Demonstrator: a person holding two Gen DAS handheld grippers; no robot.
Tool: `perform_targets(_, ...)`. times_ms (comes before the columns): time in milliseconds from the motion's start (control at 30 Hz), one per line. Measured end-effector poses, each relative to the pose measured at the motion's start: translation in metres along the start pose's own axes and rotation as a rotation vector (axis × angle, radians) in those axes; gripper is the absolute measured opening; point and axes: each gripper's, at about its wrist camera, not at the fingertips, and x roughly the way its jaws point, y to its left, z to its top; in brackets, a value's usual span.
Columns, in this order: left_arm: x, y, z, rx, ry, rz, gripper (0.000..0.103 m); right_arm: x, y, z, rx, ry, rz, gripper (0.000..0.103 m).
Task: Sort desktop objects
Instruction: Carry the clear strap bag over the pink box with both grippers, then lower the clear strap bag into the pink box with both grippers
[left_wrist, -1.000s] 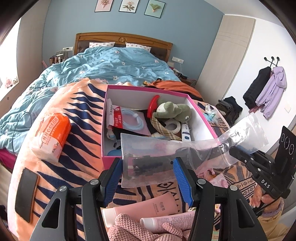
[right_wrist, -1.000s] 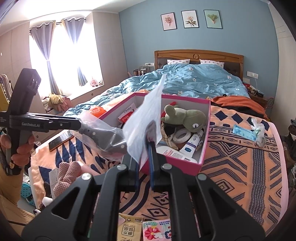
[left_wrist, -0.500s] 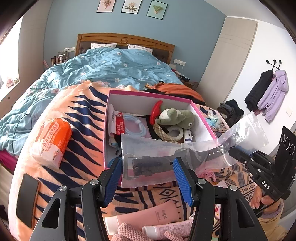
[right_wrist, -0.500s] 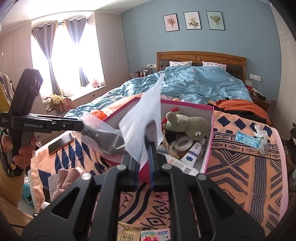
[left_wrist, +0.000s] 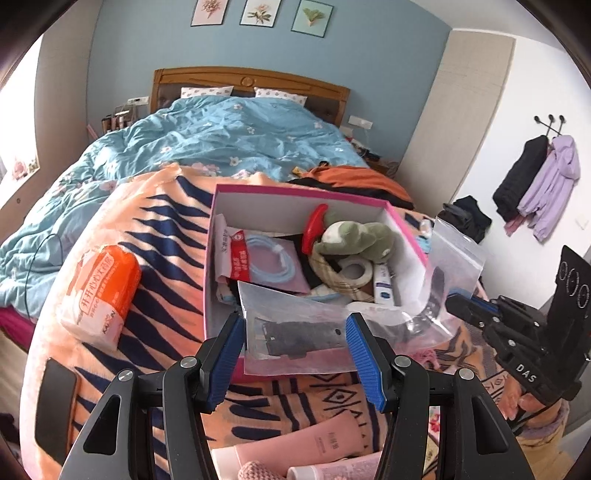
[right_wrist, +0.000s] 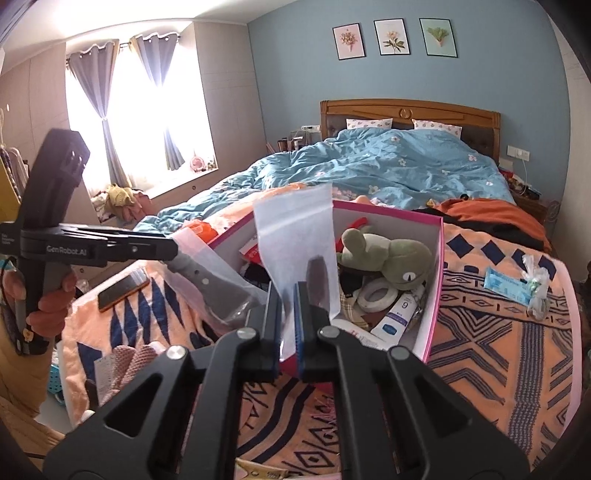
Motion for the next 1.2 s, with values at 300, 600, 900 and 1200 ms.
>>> perform_targets(300, 0.009, 0.008, -0.004, -0.015, 0.025, -0.004, 0.057, -0.001, -0.014, -0.001, 0.026, -0.002, -0.033, 0.005)
perform_targets(600, 0.012, 0.010, 0.001, -0.033, 0.025, -0.022, 0.057, 0.007, -0.012, 0.006, 0.017, -0.016, -0.020, 0.004)
perform_targets(900, 0.020, 0.014, 0.006, -0.056, 0.029, -0.029, 0.057, 0.016, -0.013, 0.013, 0.018, -0.019, -0.014, 0.004)
perform_targets(1200, 0.024, 0.015, 0.010, -0.055, 0.031, -0.018, 0.057, 0.027, -0.018, 0.015, 0.028, -0.019, -0.011, 0.004)
